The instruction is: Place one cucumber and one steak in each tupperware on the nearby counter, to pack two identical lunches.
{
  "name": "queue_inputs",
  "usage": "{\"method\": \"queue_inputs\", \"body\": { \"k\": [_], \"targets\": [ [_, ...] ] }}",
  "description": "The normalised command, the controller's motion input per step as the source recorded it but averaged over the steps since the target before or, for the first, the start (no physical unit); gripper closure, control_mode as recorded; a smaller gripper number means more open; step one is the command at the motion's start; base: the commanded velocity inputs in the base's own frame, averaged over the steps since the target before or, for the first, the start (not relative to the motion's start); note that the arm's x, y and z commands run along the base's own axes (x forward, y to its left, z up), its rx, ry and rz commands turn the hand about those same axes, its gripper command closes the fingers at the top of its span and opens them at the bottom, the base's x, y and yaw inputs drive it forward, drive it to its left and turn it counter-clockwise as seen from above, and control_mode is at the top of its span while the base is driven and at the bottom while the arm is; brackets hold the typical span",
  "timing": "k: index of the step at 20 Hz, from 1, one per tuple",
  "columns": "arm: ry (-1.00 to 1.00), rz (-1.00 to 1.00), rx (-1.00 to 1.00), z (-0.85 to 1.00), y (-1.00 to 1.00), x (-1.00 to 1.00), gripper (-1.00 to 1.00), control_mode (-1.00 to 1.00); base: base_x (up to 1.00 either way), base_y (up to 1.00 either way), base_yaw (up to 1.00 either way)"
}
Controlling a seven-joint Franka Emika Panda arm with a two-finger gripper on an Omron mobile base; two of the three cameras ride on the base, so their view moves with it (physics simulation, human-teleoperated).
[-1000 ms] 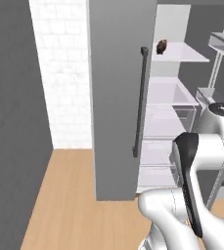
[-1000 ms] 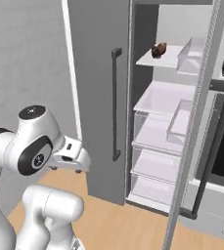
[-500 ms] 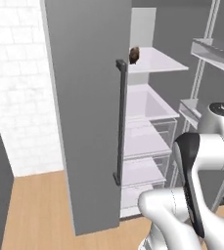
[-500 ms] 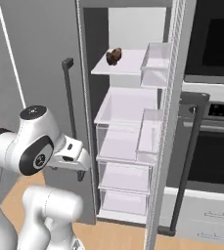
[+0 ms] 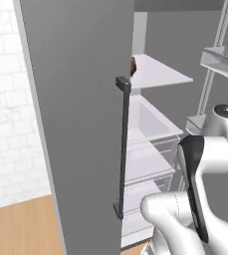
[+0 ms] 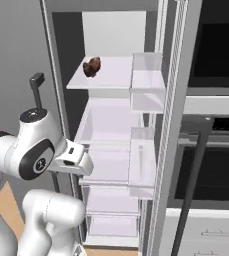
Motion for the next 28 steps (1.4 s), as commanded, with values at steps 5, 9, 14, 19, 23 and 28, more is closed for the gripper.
{"method": "queue_inputs", "body": {
  "k": [5,9,14,19,23,28],
  "targets": [
    [0.00,0.00,0.00,0.00,0.00,0.00,-1.00,1.00,0.66,-0.01,0.00],
    [0.00,0.00,0.00,0.00,0.00,0.00,-1.00,1.00,0.63,-0.26,0.07],
    [0.00,0.01,0.02,0.00,0.00,0.09,-1.00,-1.00,0.44,-0.10,0.05],
    [-0.14,0.01,0.05,0.54,0.00,0.22,-1.00,-1.00,0.00,0.00,0.00],
    [-0.18,-0.05,0.01,0.93,0.13,0.11,-1.00,-1.00,0.00,0.00,0.00],
    [-0.07,-0.10,0.01,0.95,0.10,0.10,-1.00,-1.00,0.00,0.00,0.00]
  ]
}}
